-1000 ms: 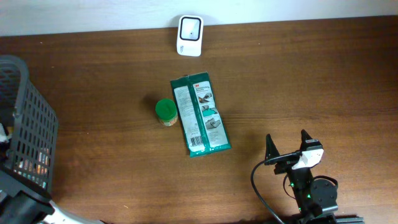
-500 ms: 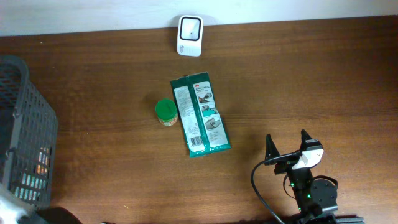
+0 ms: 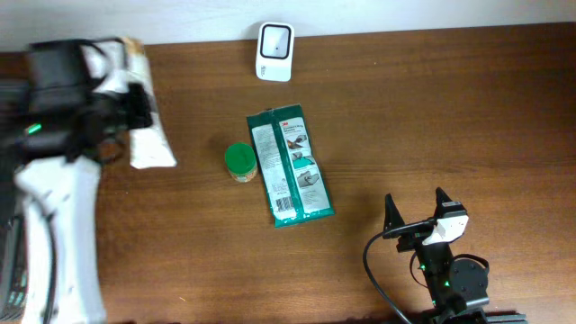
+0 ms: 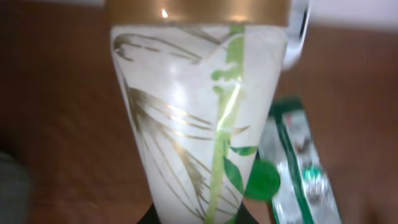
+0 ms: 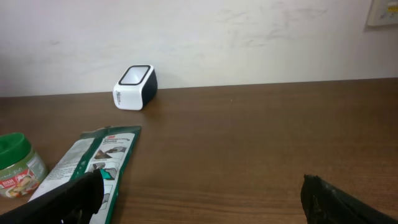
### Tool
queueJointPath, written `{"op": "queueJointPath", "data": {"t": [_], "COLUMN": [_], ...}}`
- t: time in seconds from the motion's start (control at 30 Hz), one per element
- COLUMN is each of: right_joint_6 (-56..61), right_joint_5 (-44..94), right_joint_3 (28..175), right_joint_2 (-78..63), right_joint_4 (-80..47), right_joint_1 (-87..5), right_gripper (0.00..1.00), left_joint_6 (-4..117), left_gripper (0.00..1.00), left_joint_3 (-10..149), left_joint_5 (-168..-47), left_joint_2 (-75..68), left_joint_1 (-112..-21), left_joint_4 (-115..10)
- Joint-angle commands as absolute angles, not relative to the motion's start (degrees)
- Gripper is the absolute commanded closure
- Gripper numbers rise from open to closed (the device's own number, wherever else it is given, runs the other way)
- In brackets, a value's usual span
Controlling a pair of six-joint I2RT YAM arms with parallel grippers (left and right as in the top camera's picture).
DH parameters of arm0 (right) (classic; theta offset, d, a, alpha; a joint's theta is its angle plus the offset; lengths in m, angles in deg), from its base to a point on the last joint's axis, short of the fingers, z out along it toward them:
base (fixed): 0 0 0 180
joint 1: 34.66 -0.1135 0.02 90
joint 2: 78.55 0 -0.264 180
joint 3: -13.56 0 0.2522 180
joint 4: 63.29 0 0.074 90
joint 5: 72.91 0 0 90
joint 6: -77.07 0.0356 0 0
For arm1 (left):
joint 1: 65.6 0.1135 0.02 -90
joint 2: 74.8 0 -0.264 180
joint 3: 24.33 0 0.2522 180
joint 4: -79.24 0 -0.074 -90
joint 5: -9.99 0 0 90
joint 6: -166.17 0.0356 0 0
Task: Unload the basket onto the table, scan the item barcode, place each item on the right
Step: 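Lay the white tube on the table left of the jar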
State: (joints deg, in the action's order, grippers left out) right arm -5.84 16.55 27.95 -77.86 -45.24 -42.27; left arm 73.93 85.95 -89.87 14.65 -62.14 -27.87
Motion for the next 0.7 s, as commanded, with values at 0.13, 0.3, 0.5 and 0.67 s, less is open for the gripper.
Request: {"op": "queueJointPath", "data": {"t": [0.13, 0.3, 0.5, 0.67], "right_joint_6": [-6.1, -6.1, -6.1, -6.1], "right_joint_5": [16.5, 16.5, 16.5, 16.5], "right_joint_3": [27.6, 27.6, 27.6, 27.6], "right_joint_2": [-78.2, -78.2, -78.2, -78.2], "right_joint_4": [-44.8, -44.8, -44.8, -44.8], "right_joint_1": [-42.5, -42.5, -42.5, -42.5], "right_gripper": [0.02, 0.02, 0.02, 0.02], "left_joint_6": [69.7, 69.5, 69.3, 69.3], "left_gripper": [0.91, 0.87, 0.74, 0.01], "left_joint_3": [72.5, 68.4, 68.1, 69.5], "left_joint_5": [-89.1, -89.0, -89.2, -89.2], "left_joint_2": [27.0, 33.1, 37.3, 36.7], "left_joint_1": [-66.0, -68.2, -69.0, -69.6], "left_joint_4": [-33.3, -39.3, -40.5, -38.8]}}
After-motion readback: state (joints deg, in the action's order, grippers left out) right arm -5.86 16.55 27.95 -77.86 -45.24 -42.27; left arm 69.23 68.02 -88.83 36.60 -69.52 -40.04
